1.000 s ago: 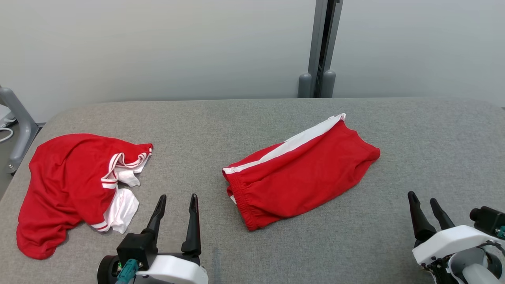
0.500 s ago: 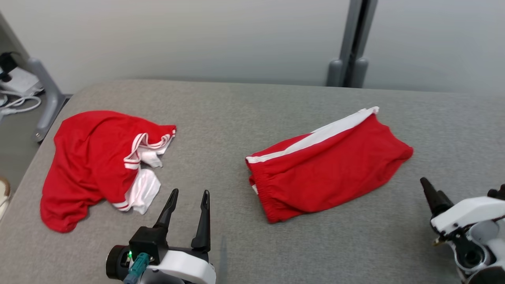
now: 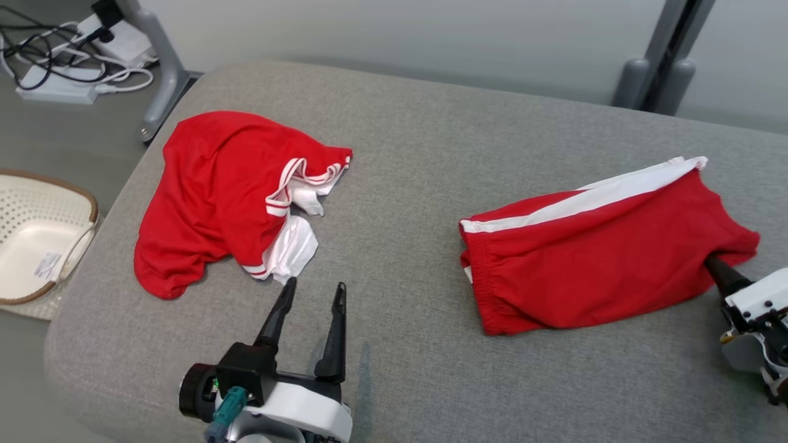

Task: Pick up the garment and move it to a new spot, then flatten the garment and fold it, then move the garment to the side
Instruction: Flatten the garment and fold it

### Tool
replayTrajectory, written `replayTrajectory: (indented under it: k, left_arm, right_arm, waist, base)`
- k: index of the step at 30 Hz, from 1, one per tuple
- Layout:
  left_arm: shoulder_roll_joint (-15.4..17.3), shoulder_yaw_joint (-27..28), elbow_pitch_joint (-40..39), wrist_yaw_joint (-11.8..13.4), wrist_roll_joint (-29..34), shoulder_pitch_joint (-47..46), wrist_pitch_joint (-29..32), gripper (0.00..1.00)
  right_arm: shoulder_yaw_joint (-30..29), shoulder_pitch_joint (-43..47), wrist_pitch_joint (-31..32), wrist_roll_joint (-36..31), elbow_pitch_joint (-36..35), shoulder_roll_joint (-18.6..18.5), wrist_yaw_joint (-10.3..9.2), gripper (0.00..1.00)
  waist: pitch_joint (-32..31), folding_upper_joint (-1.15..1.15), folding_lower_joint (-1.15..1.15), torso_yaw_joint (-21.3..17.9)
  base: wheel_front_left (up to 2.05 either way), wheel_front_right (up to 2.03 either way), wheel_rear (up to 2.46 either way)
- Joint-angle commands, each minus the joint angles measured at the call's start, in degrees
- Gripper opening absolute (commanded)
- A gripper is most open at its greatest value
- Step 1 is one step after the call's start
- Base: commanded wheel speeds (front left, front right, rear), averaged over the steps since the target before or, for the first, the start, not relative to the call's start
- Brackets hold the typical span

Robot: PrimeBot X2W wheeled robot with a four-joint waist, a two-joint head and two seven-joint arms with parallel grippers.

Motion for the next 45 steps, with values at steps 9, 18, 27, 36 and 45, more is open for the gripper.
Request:
replayTrajectory:
  k: [9, 18, 27, 36, 45]
  left_arm:
    - [0.21, -4.01, -0.77, 0.71, -0.49, -1.39, -0.23, 1.0]
    - [0.21, -3.58, -0.67, 1.05, -0.63, -1.91, -0.23, 1.0]
    - [0.23, -4.05, -0.89, 0.66, -0.67, -2.76, -0.23, 1.0]
    - [0.2, -3.44, -0.81, 0.55, -0.35, -2.54, -0.23, 1.0]
    - [0.21, -3.32, -0.28, 0.15, -0.05, -1.72, -0.23, 1.0]
  right_arm:
    - [0.26, -2.16, 0.51, 1.65, 0.39, -0.19, 0.0, 1.0]
    - [2.02, -0.46, -0.42, 1.38, -0.28, -0.63, -0.08, 1.0]
    - [3.78, -3.4, -2.67, 0.01, 1.87, -1.3, -0.08, 1.0]
    - [6.01, -4.58, -7.11, -1.78, 2.12, -2.1, -0.07, 0.0]
    - [6.52, -3.03, -10.29, -0.39, 1.35, -1.97, -0.05, 0.0]
  waist:
    - [3.4, 0.0, 0.0, 2.61]
    - [3.79, 0.0, 0.0, 1.37]
    - [5.14, 0.0, 0.0, 1.75]
    - [5.32, 0.0, 0.0, 2.3]
    - [3.77, 0.0, 0.0, 0.71]
  base:
    - [0.0, 0.0, 0.0]
    - [0.0, 0.0, 0.0]
    - [0.0, 0.0, 0.0]
    - [0.0, 0.0, 0.0]
    - [0.0, 0.0, 0.0]
